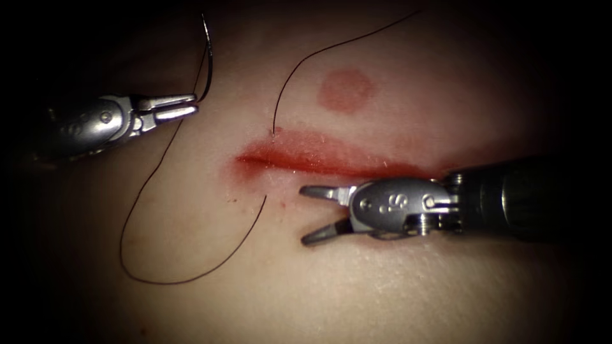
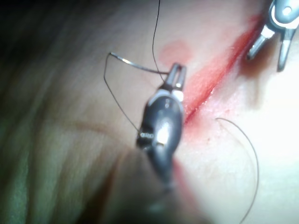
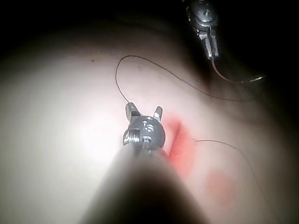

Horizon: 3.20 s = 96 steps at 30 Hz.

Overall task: Wound Closure
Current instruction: Use the right gripper to pull the suture through until only a short end remains on the top.

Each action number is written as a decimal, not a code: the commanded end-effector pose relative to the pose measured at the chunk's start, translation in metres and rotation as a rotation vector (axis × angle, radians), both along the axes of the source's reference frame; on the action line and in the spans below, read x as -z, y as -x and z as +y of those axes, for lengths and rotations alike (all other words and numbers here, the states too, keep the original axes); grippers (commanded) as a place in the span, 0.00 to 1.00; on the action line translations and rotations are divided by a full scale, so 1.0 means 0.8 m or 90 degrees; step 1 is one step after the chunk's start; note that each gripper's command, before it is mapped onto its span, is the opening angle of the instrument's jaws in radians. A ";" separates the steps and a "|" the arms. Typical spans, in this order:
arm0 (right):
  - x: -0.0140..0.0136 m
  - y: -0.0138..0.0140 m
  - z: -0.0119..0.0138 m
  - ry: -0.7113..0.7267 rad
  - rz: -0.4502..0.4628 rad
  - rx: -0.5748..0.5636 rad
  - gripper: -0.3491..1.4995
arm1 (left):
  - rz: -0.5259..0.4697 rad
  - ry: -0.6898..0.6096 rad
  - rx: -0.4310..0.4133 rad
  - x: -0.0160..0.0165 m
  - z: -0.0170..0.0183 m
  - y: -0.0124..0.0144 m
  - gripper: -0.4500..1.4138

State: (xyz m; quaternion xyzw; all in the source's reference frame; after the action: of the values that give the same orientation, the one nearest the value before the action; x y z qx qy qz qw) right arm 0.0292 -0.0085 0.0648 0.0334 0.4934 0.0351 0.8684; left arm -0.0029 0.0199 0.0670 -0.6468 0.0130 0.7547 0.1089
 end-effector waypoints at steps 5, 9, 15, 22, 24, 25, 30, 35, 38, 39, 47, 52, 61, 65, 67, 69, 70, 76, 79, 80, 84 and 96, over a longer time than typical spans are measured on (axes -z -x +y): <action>-0.0097 -0.0009 0.0012 0.003 -0.044 0.040 0.99 | -0.002 0.000 -0.001 -0.0009 0.0000 0.0006 0.05; -0.0139 -0.0015 0.0012 -0.008 -0.057 0.078 0.99 | -0.001 0.000 -0.001 -0.0009 0.0000 0.0006 0.05; -0.0148 -0.0047 0.0007 -0.019 -0.042 0.105 0.98 | -0.001 0.000 -0.001 -0.0009 0.0000 0.0006 0.05; -0.0153 -0.0083 -0.0005 -0.014 -0.029 0.142 0.95 | -0.001 0.000 -0.001 -0.0008 0.0000 0.0006 0.05; -0.0158 -0.0082 -0.0006 -0.014 -0.035 0.146 0.95 | -0.001 0.000 -0.001 -0.0008 0.0000 0.0006 0.05; -0.0163 -0.0081 -0.0007 -0.014 -0.039 0.150 0.94 | -0.001 0.000 -0.001 -0.0008 0.0000 0.0006 0.05; -0.0189 -0.0077 -0.0015 -0.017 -0.058 0.176 0.93 | -0.001 0.000 -0.001 -0.0008 0.0000 0.0006 0.05; -0.0197 -0.0088 -0.0019 -0.025 -0.051 0.196 0.91 | -0.001 0.000 -0.001 -0.0008 0.0000 0.0006 0.05; -0.0203 -0.0092 -0.0021 -0.023 -0.051 0.215 0.87 | -0.001 0.000 -0.001 -0.0008 0.0000 0.0006 0.05; -0.0207 -0.0092 -0.0022 -0.022 -0.051 0.224 0.85 | -0.001 0.000 -0.001 -0.0008 0.0000 0.0006 0.05; -0.0238 -0.0091 -0.0026 -0.014 -0.074 0.258 0.78 | -0.002 -0.004 0.000 -0.0008 0.0000 0.0006 0.05; -0.0238 -0.0090 -0.0021 -0.021 -0.087 0.268 0.27 | -0.002 -0.004 0.000 -0.0008 0.0000 0.0006 0.05; -0.0190 -0.0089 -0.0030 -0.039 -0.091 0.264 0.00 | -0.002 -0.004 0.000 -0.0007 -0.0001 0.0006 0.05; -0.0174 -0.0092 -0.0043 -0.040 -0.086 0.264 0.00 | -0.002 -0.004 0.000 -0.0007 -0.0001 0.0007 0.05; -0.0167 -0.0093 -0.0048 -0.038 -0.086 0.265 0.00 | -0.002 -0.004 0.000 -0.0007 -0.0001 0.0007 0.05; -0.0159 -0.0095 -0.0055 -0.041 -0.086 0.264 0.00 | -0.002 -0.004 0.000 -0.0007 -0.0001 0.0007 0.05; -0.0152 -0.0096 -0.0060 -0.040 -0.085 0.265 0.00 | -0.002 -0.004 0.000 -0.0007 -0.0001 0.0007 0.05; -0.0121 -0.0103 -0.0085 -0.039 -0.083 0.268 0.00 | -0.002 -0.004 0.000 -0.0007 -0.0001 0.0007 0.05; -0.0108 -0.0107 -0.0094 -0.044 -0.084 0.266 0.00 | -0.002 -0.004 0.000 -0.0007 -0.0001 0.0007 0.05; -0.0104 -0.0109 -0.0097 -0.044 -0.083 0.267 0.00 | -0.002 -0.004 0.000 -0.0007 -0.0001 0.0007 0.05; -0.0076 -0.0121 -0.0113 -0.052 -0.081 0.268 0.00 | -0.002 -0.004 0.000 -0.0007 -0.0001 0.0007 0.05; -0.0047 -0.0134 -0.0125 -0.054 -0.077 0.272 0.00 | -0.002 -0.004 0.000 -0.0007 -0.0001 0.0007 0.05</action>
State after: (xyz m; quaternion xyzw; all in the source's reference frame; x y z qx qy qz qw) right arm 0.0394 -0.0180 0.0681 0.1699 0.4198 -0.1264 0.8826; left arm -0.0029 0.0198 0.0668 -0.6469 0.0108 0.7543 0.1111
